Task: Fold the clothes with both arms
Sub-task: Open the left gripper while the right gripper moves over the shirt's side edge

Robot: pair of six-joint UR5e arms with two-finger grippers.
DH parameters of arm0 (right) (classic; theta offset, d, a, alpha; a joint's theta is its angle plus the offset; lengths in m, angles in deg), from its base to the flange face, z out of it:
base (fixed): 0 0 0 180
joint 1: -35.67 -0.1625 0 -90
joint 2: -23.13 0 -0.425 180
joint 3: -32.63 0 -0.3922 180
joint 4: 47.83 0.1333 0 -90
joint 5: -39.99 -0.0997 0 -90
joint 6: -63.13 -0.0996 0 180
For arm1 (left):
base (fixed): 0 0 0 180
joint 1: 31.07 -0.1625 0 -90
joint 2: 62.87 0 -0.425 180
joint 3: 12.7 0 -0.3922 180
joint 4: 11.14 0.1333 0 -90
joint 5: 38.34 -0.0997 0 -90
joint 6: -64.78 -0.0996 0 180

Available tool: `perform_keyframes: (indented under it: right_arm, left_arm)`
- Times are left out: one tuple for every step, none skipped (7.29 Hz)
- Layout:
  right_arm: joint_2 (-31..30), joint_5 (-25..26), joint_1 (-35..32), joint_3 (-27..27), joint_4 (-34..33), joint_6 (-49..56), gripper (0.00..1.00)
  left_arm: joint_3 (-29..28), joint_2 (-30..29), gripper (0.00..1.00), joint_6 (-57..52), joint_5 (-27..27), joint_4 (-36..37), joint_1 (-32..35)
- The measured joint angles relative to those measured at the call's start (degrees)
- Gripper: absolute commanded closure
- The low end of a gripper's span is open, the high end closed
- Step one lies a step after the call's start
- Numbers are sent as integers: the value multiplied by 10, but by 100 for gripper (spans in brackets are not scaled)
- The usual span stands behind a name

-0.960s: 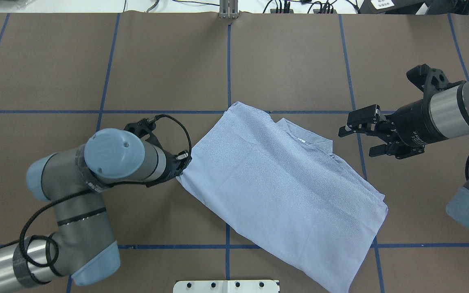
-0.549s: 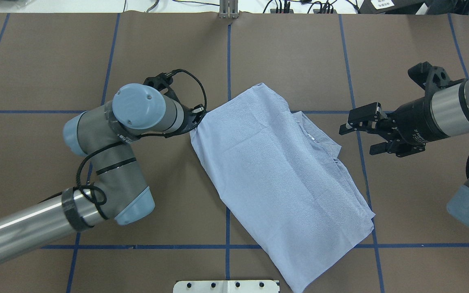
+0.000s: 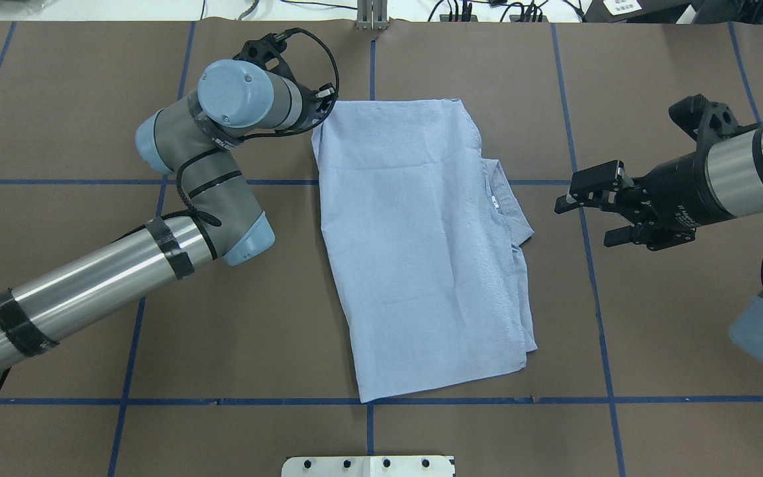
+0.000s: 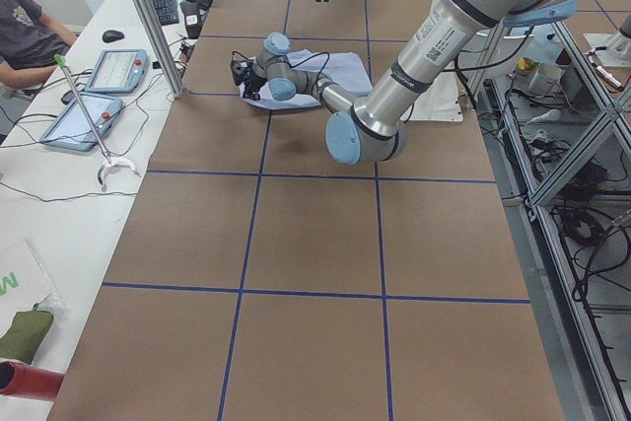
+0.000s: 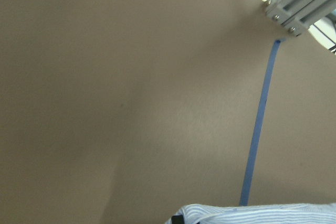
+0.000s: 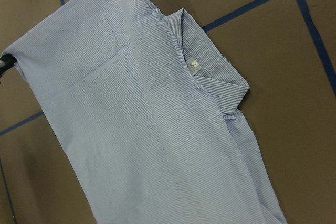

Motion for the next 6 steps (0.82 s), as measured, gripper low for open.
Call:
perform_keyframes:
  right_arm:
    - [0,0,-2,0,0,0,0]
    - [0,0,-3,0,0,0,0]
    - [1,0,-4,0,0,0,0]
    - [1,3,-5,1,0,0,0]
    - [2,10,-4,4,1,0,0]
    - [6,18,-4,12,2,1,0]
  left_arm:
    - [-48,-18,100,-7,-24,-53,4]
    - [-76,-31,100,-12,-37,-84,6]
    - [-90,-39,99,-20,-47,-104,7]
    - [-99,-43,6,-30,-57,-117,7]
    - [-103,-46,0,-44,-61,-124,7]
    - [-104,-46,0,-61,-63,-126,8]
